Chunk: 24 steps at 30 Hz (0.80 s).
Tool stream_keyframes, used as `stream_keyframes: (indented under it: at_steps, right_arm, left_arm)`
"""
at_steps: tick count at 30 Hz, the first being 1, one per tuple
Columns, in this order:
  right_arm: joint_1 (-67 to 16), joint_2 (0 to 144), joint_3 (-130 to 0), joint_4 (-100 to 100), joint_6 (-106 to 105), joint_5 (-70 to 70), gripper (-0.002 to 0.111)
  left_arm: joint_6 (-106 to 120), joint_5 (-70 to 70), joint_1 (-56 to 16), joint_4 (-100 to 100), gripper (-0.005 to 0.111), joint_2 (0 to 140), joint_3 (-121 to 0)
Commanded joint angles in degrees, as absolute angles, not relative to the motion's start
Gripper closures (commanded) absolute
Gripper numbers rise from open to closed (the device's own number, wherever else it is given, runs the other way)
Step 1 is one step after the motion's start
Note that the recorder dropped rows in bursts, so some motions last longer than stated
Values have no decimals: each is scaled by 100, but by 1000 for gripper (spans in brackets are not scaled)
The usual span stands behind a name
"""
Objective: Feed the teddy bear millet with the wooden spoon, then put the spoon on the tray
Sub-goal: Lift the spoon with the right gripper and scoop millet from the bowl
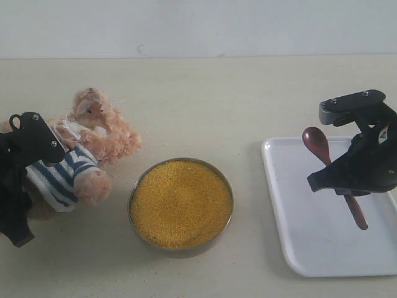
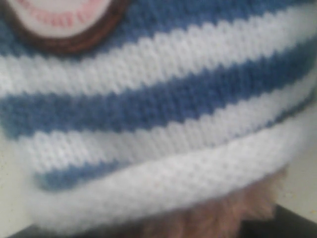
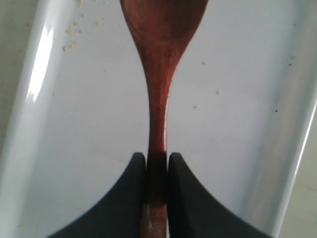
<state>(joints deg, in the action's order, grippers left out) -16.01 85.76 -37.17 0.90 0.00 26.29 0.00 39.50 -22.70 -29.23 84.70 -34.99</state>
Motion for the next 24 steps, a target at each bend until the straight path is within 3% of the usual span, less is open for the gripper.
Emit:
stream_keyframes:
  at_steps: [1,7,13,17,24]
  right_arm:
    - [-1840,8354,-3854,44,-395,2844,109]
    - [-3254,8051,-4382,837,-433,3631,109]
    - [-5264,8072,-4877,4228,1927,5123,109]
    - [-6379,8219,-5050,5474,2095,6213,109]
    - [-7253,9449,-5091,6294,2083,6996,109]
  left_arm:
    - [-55,3911,-2304,-2915,103,8401,-3541]
    - [-55,3921,-2304,-2877,103,8401,-3541]
    - [-55,4007,-2304,-2804,103,8401,-3541]
    - [-55,4106,-2304,-2804,103,8401,-3541]
    - [113,4545,-2315,-2804,103,8401,-3541]
